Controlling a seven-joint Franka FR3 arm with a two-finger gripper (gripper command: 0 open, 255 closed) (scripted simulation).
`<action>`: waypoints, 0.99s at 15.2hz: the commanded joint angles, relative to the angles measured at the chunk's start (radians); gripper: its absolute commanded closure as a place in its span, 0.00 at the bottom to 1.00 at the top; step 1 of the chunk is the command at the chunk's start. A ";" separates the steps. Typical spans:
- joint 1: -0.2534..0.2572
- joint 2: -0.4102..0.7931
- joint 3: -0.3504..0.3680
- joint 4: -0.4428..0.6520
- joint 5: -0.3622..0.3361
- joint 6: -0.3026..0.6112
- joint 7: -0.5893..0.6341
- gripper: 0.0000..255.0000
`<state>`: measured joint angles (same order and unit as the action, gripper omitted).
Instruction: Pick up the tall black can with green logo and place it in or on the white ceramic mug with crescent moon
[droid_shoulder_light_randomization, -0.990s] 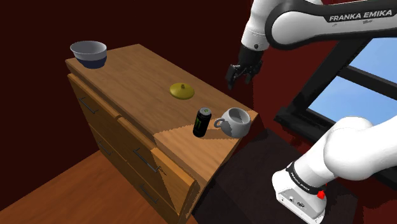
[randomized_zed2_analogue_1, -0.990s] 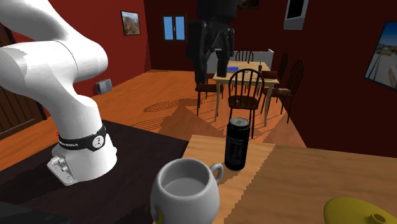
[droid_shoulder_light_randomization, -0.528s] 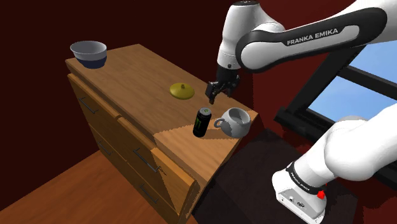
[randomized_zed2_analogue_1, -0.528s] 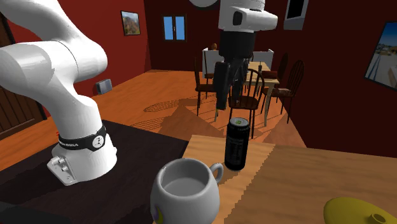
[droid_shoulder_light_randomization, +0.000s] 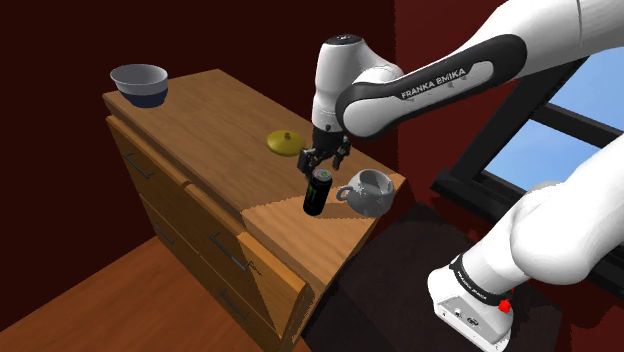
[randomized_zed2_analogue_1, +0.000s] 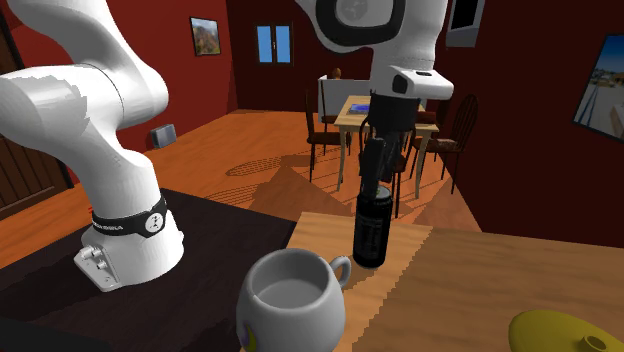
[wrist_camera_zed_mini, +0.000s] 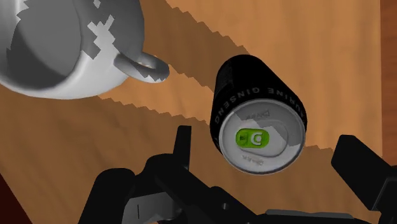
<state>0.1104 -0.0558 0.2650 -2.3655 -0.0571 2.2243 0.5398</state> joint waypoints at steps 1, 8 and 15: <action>-0.001 0.016 0.000 -0.012 -0.006 0.028 0.005 0.00; -0.003 0.047 -0.001 -0.034 -0.020 0.078 0.015 0.00; -0.003 0.047 -0.001 -0.033 -0.020 0.078 0.015 1.00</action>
<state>0.1078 -0.0104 0.2639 -2.3978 -0.0773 2.3023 0.5547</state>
